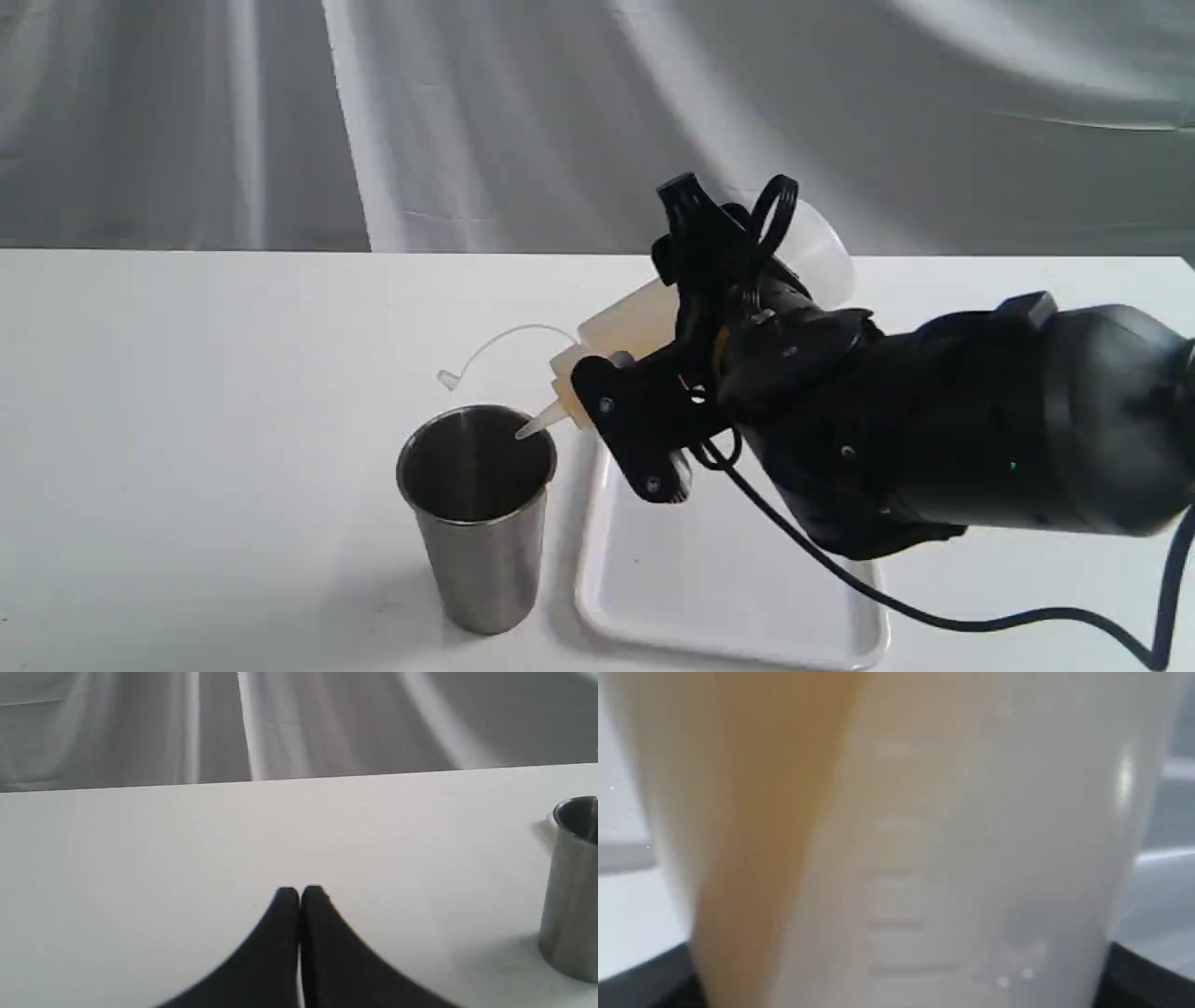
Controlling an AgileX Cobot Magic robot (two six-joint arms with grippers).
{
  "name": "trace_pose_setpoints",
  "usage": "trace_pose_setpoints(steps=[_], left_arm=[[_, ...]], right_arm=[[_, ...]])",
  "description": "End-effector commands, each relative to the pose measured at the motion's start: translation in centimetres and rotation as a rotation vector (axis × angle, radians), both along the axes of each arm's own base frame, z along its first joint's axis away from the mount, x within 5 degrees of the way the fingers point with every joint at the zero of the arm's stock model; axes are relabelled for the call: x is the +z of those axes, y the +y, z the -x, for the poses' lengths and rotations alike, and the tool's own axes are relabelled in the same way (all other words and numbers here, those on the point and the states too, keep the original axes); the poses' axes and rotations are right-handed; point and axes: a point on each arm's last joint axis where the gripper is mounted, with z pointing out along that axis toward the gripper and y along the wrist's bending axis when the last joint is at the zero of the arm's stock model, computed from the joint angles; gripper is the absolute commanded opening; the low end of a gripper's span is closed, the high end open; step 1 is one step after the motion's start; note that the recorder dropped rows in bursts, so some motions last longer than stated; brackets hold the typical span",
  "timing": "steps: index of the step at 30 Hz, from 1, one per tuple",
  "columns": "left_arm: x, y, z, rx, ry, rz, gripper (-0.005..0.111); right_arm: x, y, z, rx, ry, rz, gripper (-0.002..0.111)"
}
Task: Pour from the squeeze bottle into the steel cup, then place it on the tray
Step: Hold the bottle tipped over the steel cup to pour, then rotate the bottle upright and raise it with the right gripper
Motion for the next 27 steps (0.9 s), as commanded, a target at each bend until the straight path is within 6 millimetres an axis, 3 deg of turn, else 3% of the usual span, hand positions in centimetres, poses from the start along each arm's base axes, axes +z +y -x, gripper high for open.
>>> trace_pose_setpoints(steps=[1, 27], left_arm=[[-0.07, 0.01, -0.01, 0.003, -0.006, 0.007, 0.0], [-0.07, 0.01, -0.01, 0.003, -0.006, 0.007, 0.0]], right_arm=[[0.78, 0.05, -0.01, 0.001, -0.029, 0.007, 0.0], [-0.21, -0.2, 0.37, -0.08, -0.012, -0.203, 0.0]])
